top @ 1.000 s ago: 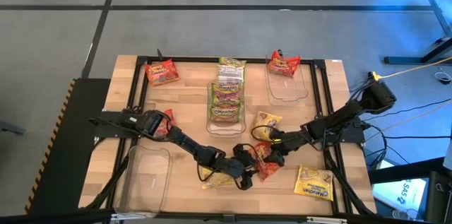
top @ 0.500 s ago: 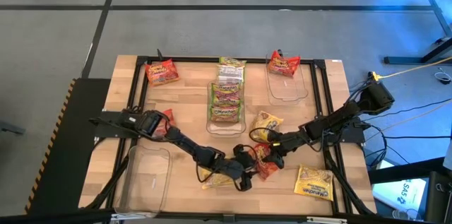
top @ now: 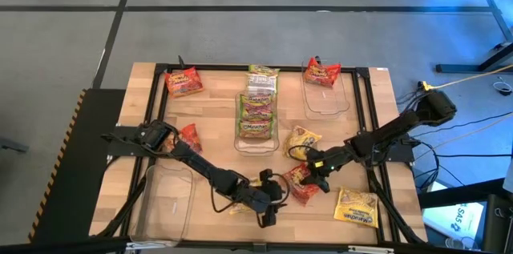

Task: Sort Maruchan noodles
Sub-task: Put the bottom orange noodle pack into the top right transparent bin

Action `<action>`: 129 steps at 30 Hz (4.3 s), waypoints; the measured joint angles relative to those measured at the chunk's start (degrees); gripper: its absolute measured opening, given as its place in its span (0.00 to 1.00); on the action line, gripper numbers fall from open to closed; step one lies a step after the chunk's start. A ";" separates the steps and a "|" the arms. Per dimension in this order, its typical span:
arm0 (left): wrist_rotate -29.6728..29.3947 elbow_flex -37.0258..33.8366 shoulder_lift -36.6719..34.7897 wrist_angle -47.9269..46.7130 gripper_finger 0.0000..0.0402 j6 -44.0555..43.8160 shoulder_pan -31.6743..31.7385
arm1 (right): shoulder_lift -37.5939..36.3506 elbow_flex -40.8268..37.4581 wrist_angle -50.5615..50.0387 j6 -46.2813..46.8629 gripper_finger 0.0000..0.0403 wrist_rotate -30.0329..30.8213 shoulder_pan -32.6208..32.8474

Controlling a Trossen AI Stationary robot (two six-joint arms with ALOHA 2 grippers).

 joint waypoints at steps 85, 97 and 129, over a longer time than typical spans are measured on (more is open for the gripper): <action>6.13 -0.48 0.55 5.61 0.47 5.95 0.71 | 13.74 44.30 -68.78 -92.04 0.62 19.42 -70.07; 6.35 -0.48 0.55 5.61 0.47 5.95 0.76 | 13.15 45.48 -69.83 -90.10 0.62 23.15 -70.05; 1.34 4.55 -6.39 -15.98 0.47 -10.52 -0.50 | -23.49 29.37 -66.67 -35.68 0.61 16.78 6.20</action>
